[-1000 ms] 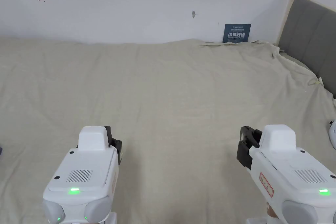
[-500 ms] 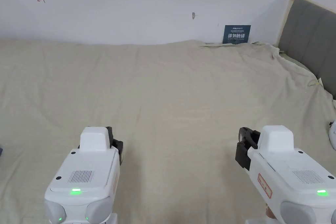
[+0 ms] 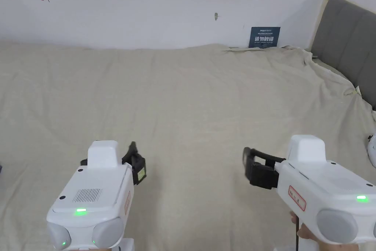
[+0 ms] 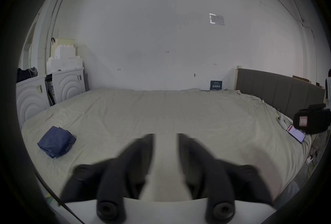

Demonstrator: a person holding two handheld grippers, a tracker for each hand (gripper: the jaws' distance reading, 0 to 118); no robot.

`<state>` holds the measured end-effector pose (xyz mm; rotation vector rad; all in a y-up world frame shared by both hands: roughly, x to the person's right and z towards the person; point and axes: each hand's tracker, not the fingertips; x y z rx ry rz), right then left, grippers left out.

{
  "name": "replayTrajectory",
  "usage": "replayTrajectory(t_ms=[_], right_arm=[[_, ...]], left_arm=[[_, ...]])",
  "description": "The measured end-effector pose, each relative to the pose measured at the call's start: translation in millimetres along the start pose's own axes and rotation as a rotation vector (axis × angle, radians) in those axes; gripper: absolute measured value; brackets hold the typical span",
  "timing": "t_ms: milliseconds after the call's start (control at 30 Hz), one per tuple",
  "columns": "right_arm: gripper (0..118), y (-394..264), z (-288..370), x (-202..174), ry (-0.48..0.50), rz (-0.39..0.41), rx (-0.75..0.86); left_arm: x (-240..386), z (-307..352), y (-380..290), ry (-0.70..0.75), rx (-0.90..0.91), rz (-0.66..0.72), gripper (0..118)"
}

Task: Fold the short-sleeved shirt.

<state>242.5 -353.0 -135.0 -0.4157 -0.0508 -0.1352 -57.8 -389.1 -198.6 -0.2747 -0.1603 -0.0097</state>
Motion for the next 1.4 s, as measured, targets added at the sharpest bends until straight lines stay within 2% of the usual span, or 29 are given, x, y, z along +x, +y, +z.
replayTrajectory(t_ms=[33, 67, 100, 200, 300, 333, 400, 467, 533, 700, 933, 1067, 1267, 1333, 1400], right_arm=[[115, 4, -1, 0, -0.01, -0.009, -0.04], [114, 8, 3, 2, 0.037, -0.037, -0.001], [114, 12, 4, 3, 0.022, -0.015, -0.015], [114, 27, 6, 2, 0.003, -0.001, -0.04], [114, 34, 5, -4, -0.082, -0.03, -0.101], [114, 37, 5, -5, -0.124, -0.045, -0.123], [114, 39, 6, -11, -0.191, -0.023, -0.15], [114, 40, 8, -13, -0.21, 0.004, -0.158], [114, 41, 11, -19, -0.222, -0.004, -0.199], [114, 37, 18, -25, -0.186, 0.001, -0.216], [114, 35, 17, -29, -0.211, 0.003, -0.213], [114, 35, 14, -27, -0.203, 0.0, -0.261], [114, 30, 16, -24, -0.181, -0.046, -0.217], [114, 26, 16, -25, -0.141, 0.006, -0.231], [114, 21, 15, -28, -0.146, 0.06, -0.26]], left_arm=[[0, 0, 1, -0.004, -0.009, 0.009, 87], [0, -1, 2, -0.011, -0.012, 0.016, 100], [0, 0, 2, -0.009, -0.011, 0.017, 106], [3, 1, 3, -0.003, -0.003, 0.007, 109], [4, 0, 6, -0.005, -0.017, 0.014, 118], [4, 0, 7, -0.004, -0.019, 0.016, 118], [5, 0, 7, 0.006, -0.015, 0.011, 118], [7, 0, 7, 0.018, -0.013, 0.002, 118], [7, 0, 7, 0.02, -0.023, -0.007, 118], [8, -2, 4, 0.027, -0.033, -0.019, 118], [7, 0, -1, 0.031, -0.038, -0.026, 118], [5, 0, -3, 0.034, -0.042, -0.026, 118], [5, -1, -4, 0.034, -0.042, -0.024, 118], [4, -3, -4, 0.031, -0.048, -0.016, 118], [4, -5, -4, 0.03, -0.055, -0.007, 118]])
